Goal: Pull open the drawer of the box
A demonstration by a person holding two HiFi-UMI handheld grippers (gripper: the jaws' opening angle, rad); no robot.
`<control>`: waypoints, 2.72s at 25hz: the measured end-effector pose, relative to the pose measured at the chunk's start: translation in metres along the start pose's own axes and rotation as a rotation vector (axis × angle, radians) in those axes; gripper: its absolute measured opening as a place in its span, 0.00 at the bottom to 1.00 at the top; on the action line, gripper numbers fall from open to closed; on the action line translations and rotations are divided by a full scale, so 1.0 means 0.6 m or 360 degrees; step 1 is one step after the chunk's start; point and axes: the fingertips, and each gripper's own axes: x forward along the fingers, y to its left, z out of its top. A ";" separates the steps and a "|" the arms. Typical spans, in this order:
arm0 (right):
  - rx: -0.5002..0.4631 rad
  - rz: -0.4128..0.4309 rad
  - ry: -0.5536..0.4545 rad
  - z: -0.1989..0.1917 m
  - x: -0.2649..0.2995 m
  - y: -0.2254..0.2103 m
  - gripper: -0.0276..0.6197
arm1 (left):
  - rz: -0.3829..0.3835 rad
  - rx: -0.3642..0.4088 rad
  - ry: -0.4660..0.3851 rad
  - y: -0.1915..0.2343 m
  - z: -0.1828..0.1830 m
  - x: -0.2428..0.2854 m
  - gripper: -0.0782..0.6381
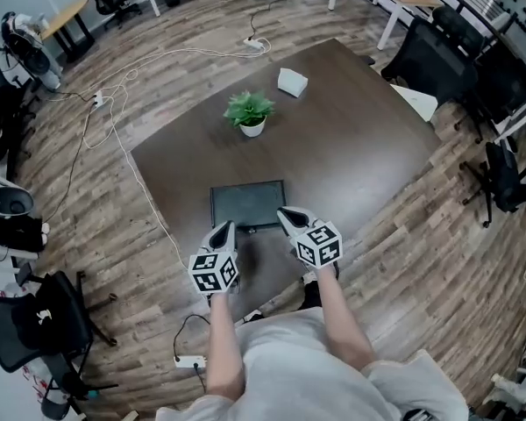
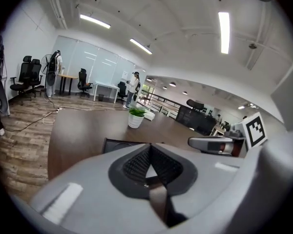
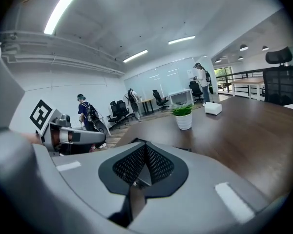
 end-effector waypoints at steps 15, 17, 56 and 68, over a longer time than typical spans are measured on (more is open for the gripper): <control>-0.0318 0.0310 0.0323 -0.028 0.088 -0.053 0.05 | 0.0253 -0.0003 0.0094 -0.016 -0.044 0.070 0.18; -0.0373 0.0351 0.0350 -0.029 0.098 -0.061 0.05 | 0.0286 -0.0012 0.0092 -0.015 -0.049 0.080 0.18; -0.0895 0.0779 0.0807 -0.140 0.125 -0.039 0.05 | 0.0671 -0.0242 0.0256 0.015 -0.233 0.095 0.26; -0.0879 0.0815 0.0842 -0.143 0.128 -0.043 0.05 | 0.0633 -0.0205 0.0352 0.027 -0.239 0.121 0.31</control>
